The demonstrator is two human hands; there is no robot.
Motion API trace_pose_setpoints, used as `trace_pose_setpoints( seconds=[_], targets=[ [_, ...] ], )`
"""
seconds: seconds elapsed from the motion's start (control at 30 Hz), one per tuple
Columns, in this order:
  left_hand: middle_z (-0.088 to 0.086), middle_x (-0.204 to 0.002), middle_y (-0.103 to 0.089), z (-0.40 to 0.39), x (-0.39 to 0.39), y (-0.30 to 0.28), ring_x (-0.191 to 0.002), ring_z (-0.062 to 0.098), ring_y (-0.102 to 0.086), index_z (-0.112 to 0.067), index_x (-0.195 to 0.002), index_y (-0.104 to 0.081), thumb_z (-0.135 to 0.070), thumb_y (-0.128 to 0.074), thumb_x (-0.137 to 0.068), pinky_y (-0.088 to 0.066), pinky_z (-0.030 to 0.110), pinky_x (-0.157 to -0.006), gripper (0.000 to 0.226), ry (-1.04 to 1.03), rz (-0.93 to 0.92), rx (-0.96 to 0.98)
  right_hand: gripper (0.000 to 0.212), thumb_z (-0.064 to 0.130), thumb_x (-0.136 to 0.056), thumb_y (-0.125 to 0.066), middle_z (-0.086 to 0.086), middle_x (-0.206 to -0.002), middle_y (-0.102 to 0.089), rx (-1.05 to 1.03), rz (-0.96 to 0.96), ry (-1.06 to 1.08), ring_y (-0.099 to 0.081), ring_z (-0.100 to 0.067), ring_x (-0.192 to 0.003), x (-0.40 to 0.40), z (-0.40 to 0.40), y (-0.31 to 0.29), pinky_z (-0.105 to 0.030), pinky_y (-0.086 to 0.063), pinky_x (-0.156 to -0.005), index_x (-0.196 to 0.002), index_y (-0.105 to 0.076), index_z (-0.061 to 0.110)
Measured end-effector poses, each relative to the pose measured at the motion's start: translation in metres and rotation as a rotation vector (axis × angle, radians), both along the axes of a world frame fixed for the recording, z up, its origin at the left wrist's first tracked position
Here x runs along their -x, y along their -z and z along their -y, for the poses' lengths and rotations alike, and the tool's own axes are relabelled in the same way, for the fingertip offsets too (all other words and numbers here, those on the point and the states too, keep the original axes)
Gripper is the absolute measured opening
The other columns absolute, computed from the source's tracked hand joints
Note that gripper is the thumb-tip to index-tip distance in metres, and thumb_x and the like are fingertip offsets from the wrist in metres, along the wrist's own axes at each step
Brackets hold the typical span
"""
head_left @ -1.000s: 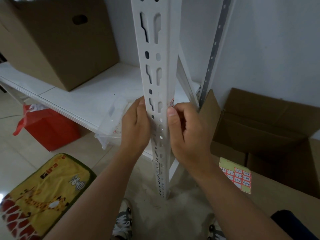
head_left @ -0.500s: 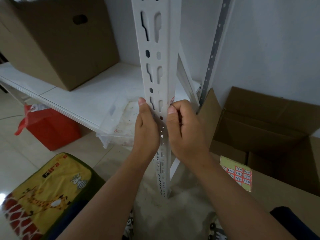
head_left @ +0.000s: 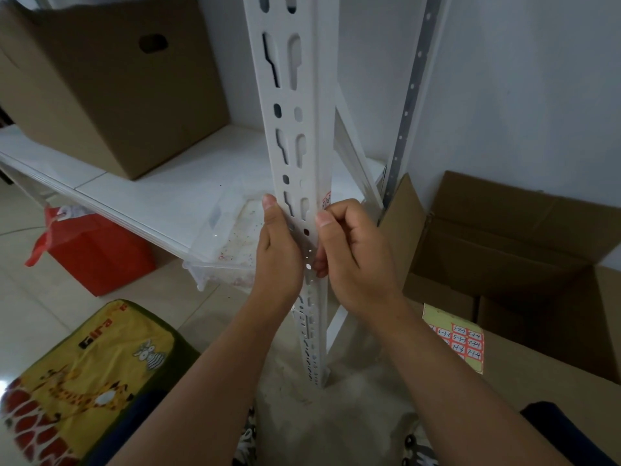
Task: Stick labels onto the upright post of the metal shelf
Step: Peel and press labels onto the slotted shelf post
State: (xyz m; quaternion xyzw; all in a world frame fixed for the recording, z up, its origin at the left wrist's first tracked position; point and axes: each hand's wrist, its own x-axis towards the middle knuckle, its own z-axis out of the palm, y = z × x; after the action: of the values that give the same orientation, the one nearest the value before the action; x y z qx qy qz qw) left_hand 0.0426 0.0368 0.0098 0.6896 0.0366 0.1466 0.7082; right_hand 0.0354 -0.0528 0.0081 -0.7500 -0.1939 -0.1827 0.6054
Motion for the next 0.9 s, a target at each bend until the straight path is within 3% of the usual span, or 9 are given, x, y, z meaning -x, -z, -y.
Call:
trace_pose_setpoints(
  seconds=[0.3,0.47,0.6,0.7,0.8,0.9],
  targets=[
    [-0.024,-0.05,-0.061,0.0,0.0023,-0.0015,-0.053,-0.016,-0.058,-0.034,-0.074,-0.058,-0.045,-0.013,-0.103,-0.041,0.001,-0.05,0.055,-0.002,-0.044,0.008,0.021,0.022,-0.097,-0.041,-0.012,-0.059,-0.053,-0.013,0.015,0.069,-0.053,-0.032,-0.052,0.0001,-0.004,-0.0019,-0.047,-0.045,-0.044,-0.078,-0.049,0.02],
    [-0.033,-0.061,-0.064,-0.0038,0.003,-0.0012,-0.066,-0.02,-0.059,-0.038,-0.082,-0.058,-0.049,-0.012,-0.102,-0.04,0.008,-0.066,0.051,0.027,-0.066,-0.021,0.023,0.021,-0.097,-0.042,-0.001,-0.056,-0.054,-0.065,-0.038,0.022,-0.055,-0.026,-0.051,0.0012,-0.0016,-0.0013,-0.047,-0.049,-0.047,-0.076,-0.05,0.023],
    [-0.016,-0.05,-0.057,-0.0041,-0.0001,0.0003,-0.047,-0.014,-0.053,-0.029,-0.066,-0.049,-0.051,-0.015,-0.101,-0.042,0.003,-0.052,0.054,-0.014,-0.064,-0.006,0.02,0.025,-0.097,-0.042,-0.003,-0.058,-0.056,-0.034,-0.014,0.016,-0.056,-0.025,-0.051,-0.0005,-0.0009,0.0001,-0.047,-0.049,-0.048,-0.079,-0.05,0.024],
    [-0.01,-0.059,-0.054,-0.0033,-0.0029,0.0024,-0.046,-0.01,-0.051,-0.027,-0.064,-0.05,-0.05,-0.016,-0.101,-0.042,0.005,-0.05,0.056,-0.021,-0.06,0.022,0.021,0.028,-0.096,-0.041,-0.008,-0.058,-0.055,-0.026,0.0,0.048,-0.055,-0.031,-0.051,-0.0019,-0.0025,-0.0008,-0.047,-0.046,-0.045,-0.077,-0.049,0.024],
    [-0.011,-0.054,-0.055,-0.0035,-0.002,0.0029,-0.045,-0.009,-0.052,-0.026,-0.062,-0.05,-0.049,-0.016,-0.102,-0.042,0.006,-0.048,0.057,-0.014,-0.056,0.022,0.021,0.026,-0.093,-0.043,-0.008,-0.057,-0.056,-0.047,-0.035,0.061,-0.056,-0.031,-0.051,-0.0027,-0.0031,-0.003,-0.044,-0.048,-0.044,-0.074,-0.05,0.02],
    [-0.018,-0.049,-0.062,-0.0041,0.0011,0.0012,-0.052,-0.013,-0.059,-0.027,-0.066,-0.057,-0.047,-0.015,-0.103,-0.043,0.002,-0.051,0.059,0.012,-0.065,0.02,0.024,0.011,-0.096,-0.045,-0.002,-0.052,-0.052,-0.194,-0.185,0.007,-0.053,-0.019,-0.046,-0.0033,-0.0003,-0.0036,-0.031,-0.05,-0.044,-0.074,-0.052,0.006]
  ],
)
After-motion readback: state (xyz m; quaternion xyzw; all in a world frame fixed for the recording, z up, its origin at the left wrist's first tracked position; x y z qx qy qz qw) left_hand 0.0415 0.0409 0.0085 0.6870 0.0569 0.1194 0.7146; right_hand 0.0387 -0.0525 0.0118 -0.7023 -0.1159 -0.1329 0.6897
